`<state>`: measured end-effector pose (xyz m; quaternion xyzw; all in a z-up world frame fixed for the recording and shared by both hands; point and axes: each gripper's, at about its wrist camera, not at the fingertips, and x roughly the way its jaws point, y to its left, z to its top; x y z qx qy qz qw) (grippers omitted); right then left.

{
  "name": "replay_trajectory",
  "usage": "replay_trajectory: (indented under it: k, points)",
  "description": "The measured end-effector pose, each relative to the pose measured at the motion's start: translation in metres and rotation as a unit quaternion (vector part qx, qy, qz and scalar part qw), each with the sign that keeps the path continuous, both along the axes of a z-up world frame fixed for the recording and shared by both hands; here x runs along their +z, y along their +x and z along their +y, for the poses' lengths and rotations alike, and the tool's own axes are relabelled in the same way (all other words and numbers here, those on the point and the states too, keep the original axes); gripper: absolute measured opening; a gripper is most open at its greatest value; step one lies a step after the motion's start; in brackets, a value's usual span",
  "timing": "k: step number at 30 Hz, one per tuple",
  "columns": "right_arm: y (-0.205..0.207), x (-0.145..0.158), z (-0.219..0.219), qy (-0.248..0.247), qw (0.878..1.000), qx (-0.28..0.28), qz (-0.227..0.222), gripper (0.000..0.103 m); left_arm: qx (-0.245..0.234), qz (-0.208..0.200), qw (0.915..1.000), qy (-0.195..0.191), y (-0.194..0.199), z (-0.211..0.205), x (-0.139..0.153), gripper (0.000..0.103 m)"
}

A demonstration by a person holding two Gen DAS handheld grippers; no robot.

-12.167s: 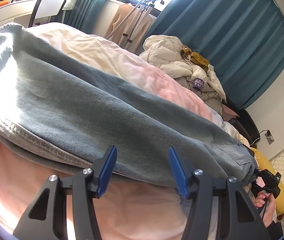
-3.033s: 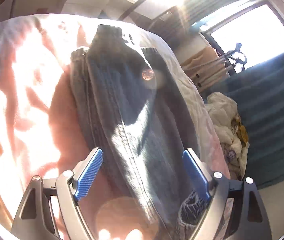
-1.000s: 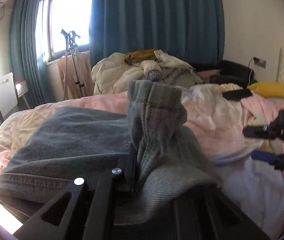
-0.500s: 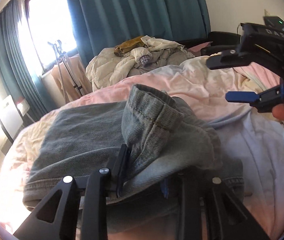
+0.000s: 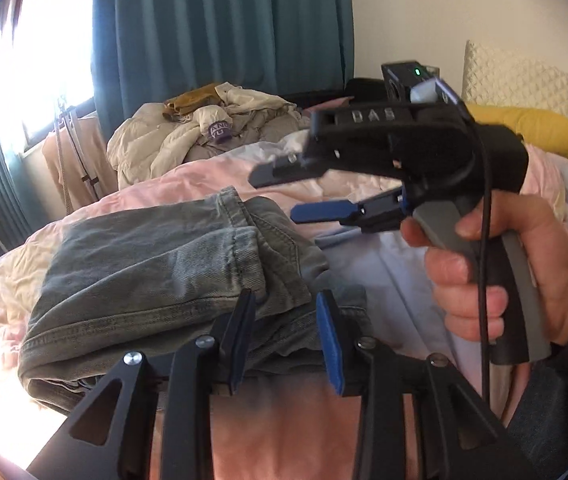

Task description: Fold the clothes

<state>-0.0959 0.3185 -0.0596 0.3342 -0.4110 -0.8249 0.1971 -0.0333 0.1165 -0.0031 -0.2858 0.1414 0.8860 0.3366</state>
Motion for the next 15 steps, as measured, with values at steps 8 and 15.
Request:
replay_trajectory:
  k: [8, 15]
  points:
    - [-0.021, -0.027, -0.026, 0.016, 0.999, 0.034, -0.031, 0.052, 0.068, -0.028, 0.9951, 0.067, -0.032, -0.041, 0.015, 0.032]
    - [-0.033, -0.043, -0.044, 0.033, 0.997, 0.061, -0.045, 0.051, 0.123, -0.084, 0.9853, 0.084, -0.062, -0.058, 0.004, 0.032]
